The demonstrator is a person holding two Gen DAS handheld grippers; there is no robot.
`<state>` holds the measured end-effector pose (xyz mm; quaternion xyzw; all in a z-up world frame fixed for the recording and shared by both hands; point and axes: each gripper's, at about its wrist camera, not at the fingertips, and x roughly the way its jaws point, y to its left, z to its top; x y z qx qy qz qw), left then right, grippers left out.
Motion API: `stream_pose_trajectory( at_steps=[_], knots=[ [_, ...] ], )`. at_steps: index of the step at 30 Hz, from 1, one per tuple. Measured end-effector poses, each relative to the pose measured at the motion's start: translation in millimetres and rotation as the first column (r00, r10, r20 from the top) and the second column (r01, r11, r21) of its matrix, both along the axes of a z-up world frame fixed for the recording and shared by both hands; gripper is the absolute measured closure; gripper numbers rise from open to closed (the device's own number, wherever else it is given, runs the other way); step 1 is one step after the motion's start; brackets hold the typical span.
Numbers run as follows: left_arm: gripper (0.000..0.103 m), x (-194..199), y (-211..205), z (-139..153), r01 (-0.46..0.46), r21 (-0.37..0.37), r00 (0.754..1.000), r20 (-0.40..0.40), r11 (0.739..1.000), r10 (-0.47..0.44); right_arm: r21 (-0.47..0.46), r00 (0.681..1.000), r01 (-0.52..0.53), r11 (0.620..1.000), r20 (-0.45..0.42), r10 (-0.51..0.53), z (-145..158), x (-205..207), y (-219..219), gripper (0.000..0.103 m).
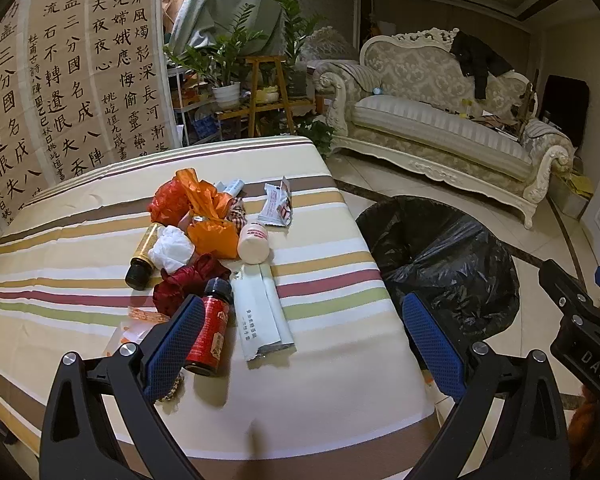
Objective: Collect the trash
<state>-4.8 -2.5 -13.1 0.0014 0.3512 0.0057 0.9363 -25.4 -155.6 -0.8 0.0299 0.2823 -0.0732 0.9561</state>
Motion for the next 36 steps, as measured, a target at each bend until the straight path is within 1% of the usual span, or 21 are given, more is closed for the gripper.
stream_pose_trajectory(
  at_steps=[7, 13, 18, 19, 20, 22, 24, 26, 32, 36],
  knots=[
    [0.007, 0, 0, 1, 0.005, -0.002, 1.0, -0.007, 1.0, -0.005, 0.001, 1.0, 0.0, 1.0, -0.003, 0.0, -1, 0, 0, 0.005],
    [0.007, 0, 2, 3, 0.022, -0.002, 1.0, -0.017, 1.0, -0.022, 0.008, 1.0, -0.003, 1.0, -0.016, 0.003, -9, -2, 0, 0.005],
    [0.007, -3, 11, 5, 0.021, -0.002, 0.999, -0.026, 1.0, -0.021, 0.014, 0.999, -0.023, 1.0, -0.031, 0.023, -6, 0, 5, 0.006],
    [0.007, -6, 14, 5, 0.018, 0.003, 0.999, -0.027, 1.0, -0.018, 0.015, 0.999, -0.029, 0.999, -0.035, 0.03, -6, 0, 7, 0.009],
    [0.007, -6, 17, 6, 0.014, 0.005, 1.0, -0.028, 1.0, -0.014, 0.016, 0.998, -0.035, 0.999, -0.042, 0.036, -7, 0, 10, 0.017],
    [0.007, -10, 26, 6, 0.006, 0.003, 0.999, -0.035, 1.0, -0.006, 0.029, 0.997, -0.055, 0.998, -0.061, 0.057, -7, 3, 15, 0.022],
    [0.007, -13, 36, 7, -0.01, 0.001, 0.999, -0.034, 1.0, 0.01, 0.039, 0.994, -0.08, 0.996, -0.072, 0.082, -7, 6, 20, 0.023],
    [0.007, -18, 49, 8, -0.03, 0.005, 0.999, -0.029, 1.0, 0.03, 0.036, 0.991, -0.103, 0.994, -0.076, 0.105, -5, 6, 28, 0.028],
    [0.007, -30, 93, 5, -0.104, 0.032, 0.994, -0.03, 0.994, 0.105, 0.03, 0.981, -0.172, 0.985, -0.082, 0.174, 0, 8, 55, 0.028],
    [0.007, -35, 115, 0, -0.137, 0.044, 0.989, -0.042, 0.99, 0.138, 0.026, 0.972, -0.214, 0.977, -0.094, 0.215, 1, 12, 72, 0.028]
  ],
)
